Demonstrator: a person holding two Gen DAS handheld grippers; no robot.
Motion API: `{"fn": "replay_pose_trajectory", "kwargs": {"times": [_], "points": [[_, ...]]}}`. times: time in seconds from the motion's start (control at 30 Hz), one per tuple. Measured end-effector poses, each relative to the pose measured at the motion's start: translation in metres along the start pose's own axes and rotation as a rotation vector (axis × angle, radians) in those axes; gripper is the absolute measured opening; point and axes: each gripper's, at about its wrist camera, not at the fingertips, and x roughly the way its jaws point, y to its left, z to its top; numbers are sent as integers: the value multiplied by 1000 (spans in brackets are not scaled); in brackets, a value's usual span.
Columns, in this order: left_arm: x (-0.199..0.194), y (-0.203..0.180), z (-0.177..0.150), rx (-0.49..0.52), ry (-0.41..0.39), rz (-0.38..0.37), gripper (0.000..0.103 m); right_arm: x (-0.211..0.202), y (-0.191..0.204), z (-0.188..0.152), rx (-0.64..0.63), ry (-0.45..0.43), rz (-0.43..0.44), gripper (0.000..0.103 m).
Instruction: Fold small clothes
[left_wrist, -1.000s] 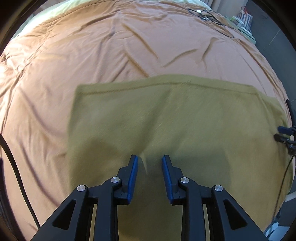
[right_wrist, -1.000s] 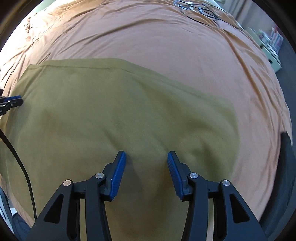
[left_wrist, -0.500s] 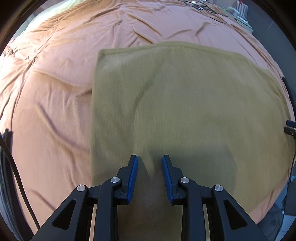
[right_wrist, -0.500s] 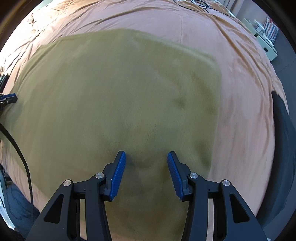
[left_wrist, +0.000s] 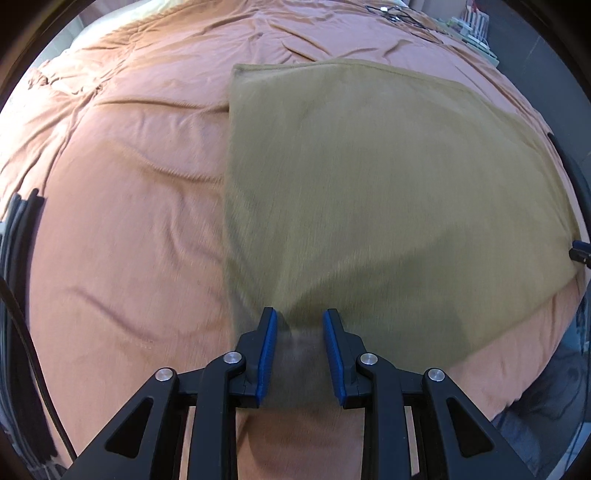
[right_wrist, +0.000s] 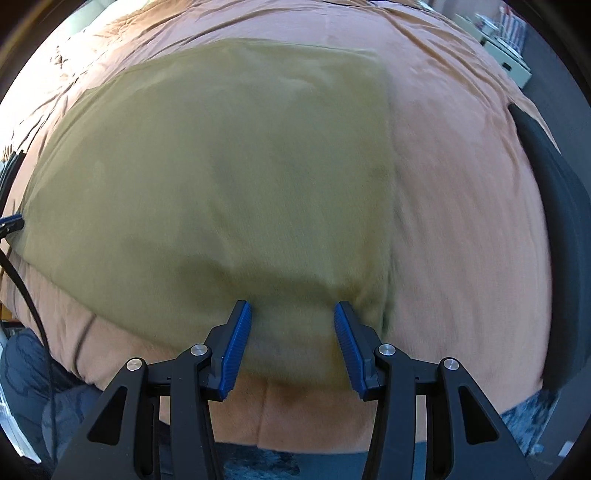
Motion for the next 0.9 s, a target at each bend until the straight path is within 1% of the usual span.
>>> {"fn": "replay_pose_trajectory", "kwargs": {"times": [0.13,0.17,0.2,0.23,0.27,0.33,0.37,0.43,0.47,0.53,0.57,0.63,0.67,0.7,0.8,0.9], "points": [[-1,7,-12,8,2,14,28,-2,-5,-17,42,-20,1,45],[0,8,-13,9,0,16,28,-8,-14,-23,46,-20,5,45],[-1,11,-16,5,-3,16,28,-8,-14,-25,52,-20,7,45],[-4,14,-20,-5,-5,11,28,-13,-17,-24,54,-19,7,45],[-5,18,-21,-16,-6,5,27,-18,-19,-30,56,-19,2,45],[-8,26,-22,-47,-7,-7,24,-30,-26,-35,64,-15,-22,45],[-10,31,-23,-62,-8,-13,24,-35,-27,-38,73,-16,-18,45],[-17,39,-30,-93,-11,0,25,-48,-33,-40,96,-30,10,45],[-21,43,-31,-110,-17,-15,25,-53,-40,-43,113,-41,28,45],[-29,51,-34,-164,-42,-86,26,-61,-53,-47,169,-73,85,45],[-33,56,-36,-200,-55,-130,29,-64,-61,-50,203,-90,120,45],[-36,61,-40,-257,-72,-180,38,-62,-75,-55,250,-112,166,45],[-35,65,-42,-281,-81,-198,45,-61,-80,-58,270,-123,189,45],[-35,68,-44,-300,-88,-214,48,-60,-85,-62,292,-133,209,45],[-27,78,-49,-369,-95,-281,48,-58,-99,-75,363,-159,248,44],[-22,86,-58,-440,-99,-331,48,-53,-116,-93,468,-174,320,41]]}}
